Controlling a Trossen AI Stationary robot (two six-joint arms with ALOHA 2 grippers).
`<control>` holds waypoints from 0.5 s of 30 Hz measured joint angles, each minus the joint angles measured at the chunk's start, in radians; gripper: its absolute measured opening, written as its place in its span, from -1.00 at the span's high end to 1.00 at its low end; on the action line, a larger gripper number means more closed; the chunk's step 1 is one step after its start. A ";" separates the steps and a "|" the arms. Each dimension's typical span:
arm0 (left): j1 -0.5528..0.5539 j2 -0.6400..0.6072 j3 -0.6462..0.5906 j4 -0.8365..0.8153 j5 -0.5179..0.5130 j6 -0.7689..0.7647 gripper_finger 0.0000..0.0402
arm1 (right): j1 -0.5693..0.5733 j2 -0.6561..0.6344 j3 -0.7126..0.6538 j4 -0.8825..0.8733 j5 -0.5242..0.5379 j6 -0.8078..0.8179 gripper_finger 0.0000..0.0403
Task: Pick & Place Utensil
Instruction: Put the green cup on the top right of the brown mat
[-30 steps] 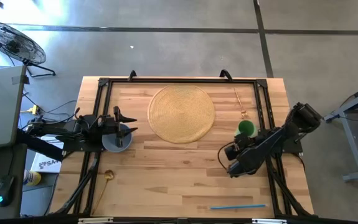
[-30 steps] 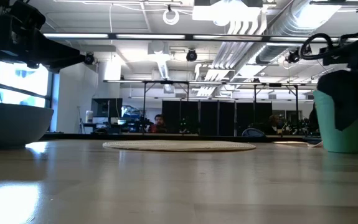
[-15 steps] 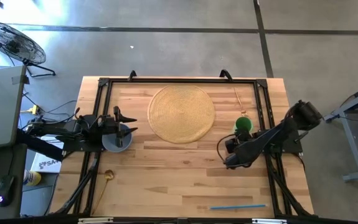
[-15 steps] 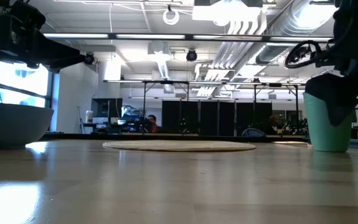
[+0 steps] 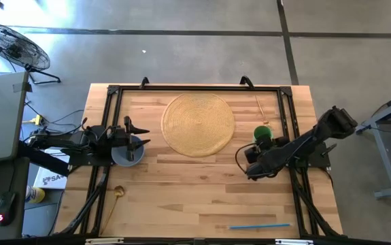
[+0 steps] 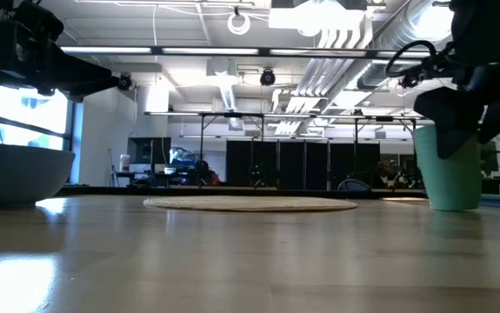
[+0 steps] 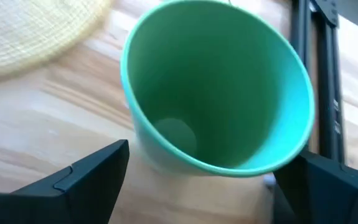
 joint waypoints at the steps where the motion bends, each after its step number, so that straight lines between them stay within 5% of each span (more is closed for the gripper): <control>1: 0.000 0.000 0.000 0.000 0.000 0.000 0.14 | -0.006 -0.004 0.000 0.005 0.014 -0.015 -0.86; 15: 0.000 0.000 0.000 0.000 0.000 0.000 0.14 | -0.054 -0.005 -0.150 0.281 0.164 -0.129 -0.85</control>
